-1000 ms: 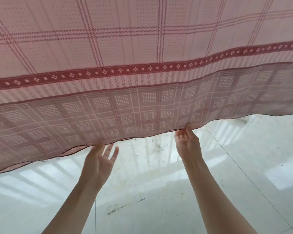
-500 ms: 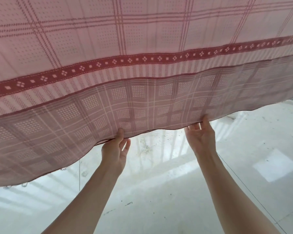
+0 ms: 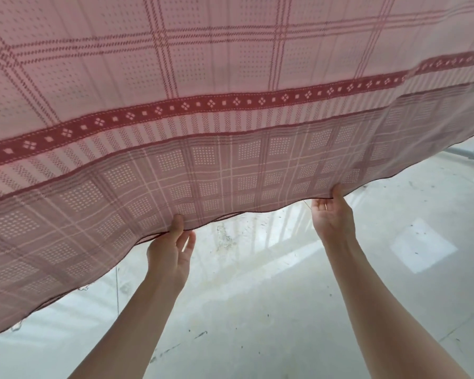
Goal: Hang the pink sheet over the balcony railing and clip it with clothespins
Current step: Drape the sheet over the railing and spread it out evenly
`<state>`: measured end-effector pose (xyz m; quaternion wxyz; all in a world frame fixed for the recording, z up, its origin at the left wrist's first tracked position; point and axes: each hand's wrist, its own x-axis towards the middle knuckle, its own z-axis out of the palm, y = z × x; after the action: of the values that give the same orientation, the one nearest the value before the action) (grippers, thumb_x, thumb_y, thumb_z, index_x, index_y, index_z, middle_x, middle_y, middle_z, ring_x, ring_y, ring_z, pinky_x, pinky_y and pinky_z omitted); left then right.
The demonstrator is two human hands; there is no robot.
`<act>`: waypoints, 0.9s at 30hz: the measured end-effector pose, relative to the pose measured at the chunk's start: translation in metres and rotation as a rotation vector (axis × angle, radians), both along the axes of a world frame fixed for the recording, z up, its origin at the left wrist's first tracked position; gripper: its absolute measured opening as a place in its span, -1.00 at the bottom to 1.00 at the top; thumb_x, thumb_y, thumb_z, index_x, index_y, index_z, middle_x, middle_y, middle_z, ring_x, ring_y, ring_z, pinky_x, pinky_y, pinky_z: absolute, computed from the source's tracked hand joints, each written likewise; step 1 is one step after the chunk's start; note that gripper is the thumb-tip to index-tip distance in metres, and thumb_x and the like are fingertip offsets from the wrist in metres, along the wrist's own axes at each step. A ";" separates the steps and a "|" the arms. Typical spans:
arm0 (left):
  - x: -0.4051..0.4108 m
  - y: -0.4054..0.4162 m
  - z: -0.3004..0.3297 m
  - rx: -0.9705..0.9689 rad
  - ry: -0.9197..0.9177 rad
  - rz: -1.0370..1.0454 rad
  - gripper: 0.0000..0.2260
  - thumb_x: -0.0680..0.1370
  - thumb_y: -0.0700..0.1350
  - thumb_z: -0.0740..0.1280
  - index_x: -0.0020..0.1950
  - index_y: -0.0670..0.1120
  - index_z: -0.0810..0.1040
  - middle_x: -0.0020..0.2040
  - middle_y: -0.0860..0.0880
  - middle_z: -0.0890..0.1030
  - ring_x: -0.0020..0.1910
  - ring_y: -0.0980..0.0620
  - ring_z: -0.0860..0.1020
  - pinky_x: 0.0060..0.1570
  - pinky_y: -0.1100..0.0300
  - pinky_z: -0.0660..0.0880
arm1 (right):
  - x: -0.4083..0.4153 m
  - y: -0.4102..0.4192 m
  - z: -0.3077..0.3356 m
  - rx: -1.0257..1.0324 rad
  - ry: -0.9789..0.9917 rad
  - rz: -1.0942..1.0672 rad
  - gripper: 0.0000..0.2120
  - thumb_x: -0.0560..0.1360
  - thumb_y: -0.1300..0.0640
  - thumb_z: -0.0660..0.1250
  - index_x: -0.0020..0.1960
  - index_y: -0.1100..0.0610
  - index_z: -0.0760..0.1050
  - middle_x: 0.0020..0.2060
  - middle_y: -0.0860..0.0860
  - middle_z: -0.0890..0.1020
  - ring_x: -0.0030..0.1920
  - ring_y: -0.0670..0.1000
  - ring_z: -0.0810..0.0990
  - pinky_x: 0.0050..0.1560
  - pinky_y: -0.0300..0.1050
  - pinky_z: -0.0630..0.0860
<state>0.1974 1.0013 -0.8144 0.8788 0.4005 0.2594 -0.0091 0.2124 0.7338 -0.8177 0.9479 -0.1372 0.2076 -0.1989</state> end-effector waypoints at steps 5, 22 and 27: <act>-0.001 0.005 0.017 -0.070 0.122 0.034 -0.91 0.48 -0.24 0.35 -0.13 -0.06 0.50 -0.15 0.04 0.55 -0.13 0.11 0.50 -0.14 0.19 0.47 | -0.020 0.012 0.023 -0.088 0.173 0.011 -0.85 0.55 0.23 0.25 0.10 0.23 0.47 0.07 0.01 0.58 0.14 -0.06 0.53 0.20 -0.20 0.43; -0.042 -0.053 0.023 -0.358 0.022 -0.256 -0.90 0.51 -0.17 0.31 -0.01 0.00 0.55 -0.07 0.05 0.65 0.02 0.07 0.57 -0.06 0.10 0.48 | -0.086 -0.022 0.051 -0.384 0.522 0.174 -0.97 0.51 0.29 0.29 -0.07 0.27 0.47 -0.13 0.06 0.60 -0.05 -0.02 0.56 0.12 -0.15 0.40; -0.065 -0.144 0.024 -0.408 -0.007 -0.387 -0.86 0.52 -0.21 0.29 0.02 -0.03 0.55 0.04 0.01 0.61 0.09 0.02 0.54 0.00 0.09 0.48 | -0.086 -0.062 0.054 -0.415 0.440 0.398 -0.91 0.52 0.28 0.26 0.00 0.25 0.51 -0.06 0.06 0.61 -0.02 -0.04 0.57 0.11 -0.17 0.39</act>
<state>0.1324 0.8575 -0.7903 0.9241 0.2572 0.1679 -0.2273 0.1265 0.6723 -0.7639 0.8527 -0.4041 0.3308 -0.0142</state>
